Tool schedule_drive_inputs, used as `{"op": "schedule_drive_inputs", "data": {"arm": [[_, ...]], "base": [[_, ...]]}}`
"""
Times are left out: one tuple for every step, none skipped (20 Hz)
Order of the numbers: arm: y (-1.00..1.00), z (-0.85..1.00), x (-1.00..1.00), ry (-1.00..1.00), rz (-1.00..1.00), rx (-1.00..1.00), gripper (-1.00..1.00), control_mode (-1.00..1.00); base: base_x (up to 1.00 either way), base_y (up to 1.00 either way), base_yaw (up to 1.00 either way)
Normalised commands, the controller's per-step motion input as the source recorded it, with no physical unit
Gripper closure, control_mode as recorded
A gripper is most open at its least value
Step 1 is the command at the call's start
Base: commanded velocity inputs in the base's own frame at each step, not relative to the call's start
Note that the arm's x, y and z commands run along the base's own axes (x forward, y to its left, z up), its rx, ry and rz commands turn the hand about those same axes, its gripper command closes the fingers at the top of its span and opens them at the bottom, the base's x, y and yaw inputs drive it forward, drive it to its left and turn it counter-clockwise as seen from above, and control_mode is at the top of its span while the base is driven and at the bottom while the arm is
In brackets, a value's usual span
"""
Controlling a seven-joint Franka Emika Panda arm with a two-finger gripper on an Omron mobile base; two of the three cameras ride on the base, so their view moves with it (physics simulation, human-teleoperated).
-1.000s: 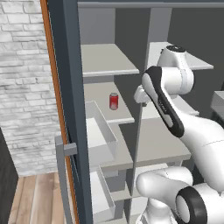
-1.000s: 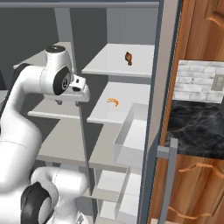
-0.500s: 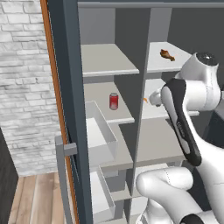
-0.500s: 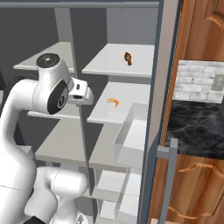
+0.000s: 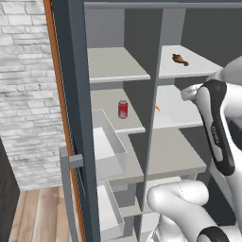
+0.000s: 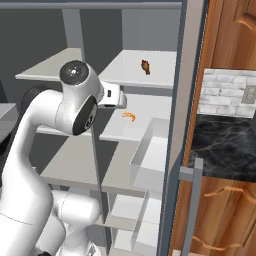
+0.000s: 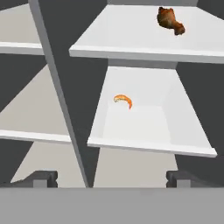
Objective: There's a chicken drumstick in the fridge that needs to be moved to the freezer for freezing. Pick up the chicken drumstick from the fridge, place it on any shelf in the freezer, and close the fridge and freezer doors when done.
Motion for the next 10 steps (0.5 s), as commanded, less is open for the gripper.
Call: {"op": "schedule_drive_inputs", "data": {"arm": [[-0.31, 0.44, 0.51, -0.14, 0.00, 0.00, -1.00, -1.00], [-0.30, 0.51, 0.54, -0.09, 0.02, 0.00, -1.00, -1.00], [-0.37, 0.34, 0.52, -0.05, 0.05, 0.01, -1.00, -1.00], [-0.41, 0.41, 0.38, -0.12, 0.03, 0.00, -1.00, -1.00], [-0.41, 0.39, 0.48, -0.10, 0.03, 0.01, -1.00, -1.00], [-0.44, 0.50, 0.46, -0.14, 0.01, 0.01, -1.00, -1.00], [-0.48, 0.47, 0.56, -0.08, 0.00, 0.02, -1.00, -1.00], [-0.44, 0.50, 0.56, -0.05, 0.00, 0.02, -1.00, -1.00], [-0.41, 0.48, 0.61, 0.00, 0.00, 0.03, -1.00, -1.00], [-0.32, 0.47, 0.54, 0.00, 0.00, 0.02, -1.00, -1.00]], "base": [[0.00, 0.00, 0.00], [0.00, 0.00, 0.00], [0.00, 0.00, 0.00], [0.00, 0.00, 0.00], [0.00, 0.00, 0.00], [0.00, 0.00, 0.00], [0.00, 0.00, 0.00], [0.00, 0.00, 0.00], [0.00, 0.00, 0.00], [0.00, 0.00, 0.00]]}}
